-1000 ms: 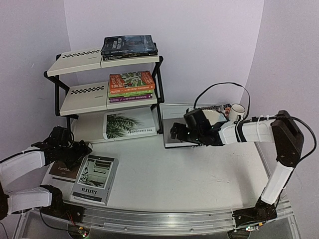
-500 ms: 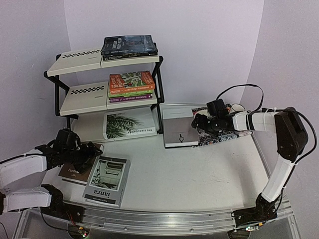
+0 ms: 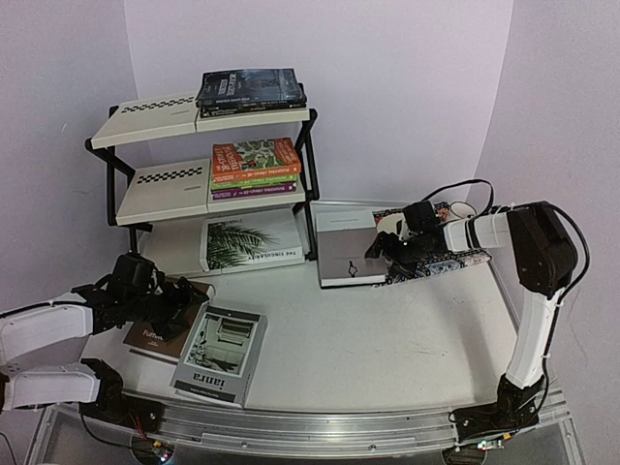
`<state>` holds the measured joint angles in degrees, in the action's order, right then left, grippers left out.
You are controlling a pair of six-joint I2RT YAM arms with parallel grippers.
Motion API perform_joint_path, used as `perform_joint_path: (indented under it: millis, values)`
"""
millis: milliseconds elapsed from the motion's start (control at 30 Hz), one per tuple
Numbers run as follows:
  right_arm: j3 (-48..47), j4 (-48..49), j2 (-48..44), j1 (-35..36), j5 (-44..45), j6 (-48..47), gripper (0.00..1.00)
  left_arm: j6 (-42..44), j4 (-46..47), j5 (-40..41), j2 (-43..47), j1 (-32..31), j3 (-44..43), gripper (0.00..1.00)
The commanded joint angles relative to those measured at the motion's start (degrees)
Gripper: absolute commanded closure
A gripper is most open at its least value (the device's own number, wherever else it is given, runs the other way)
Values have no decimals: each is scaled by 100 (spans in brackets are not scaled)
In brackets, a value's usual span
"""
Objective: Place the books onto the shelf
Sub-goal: Move the book to the center of the board, then pick up the book from the book pile.
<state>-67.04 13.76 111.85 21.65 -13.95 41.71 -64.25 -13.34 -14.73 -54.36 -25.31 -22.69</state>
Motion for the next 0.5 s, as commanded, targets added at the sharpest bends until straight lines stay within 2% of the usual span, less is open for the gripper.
perform_joint_path:
  millis: [0,267,467]
  values:
    - [-314,-57,285,-102,-442,121,12,114,-33,-136,-10,-45,-169,6]
    - [-251,373,597,-260,-1036,509,19,677,-900,635,208,-45,-927,4]
    - [95,1158,447,-318,-1356,972,38,956,-1376,1002,196,-41,-1403,3]
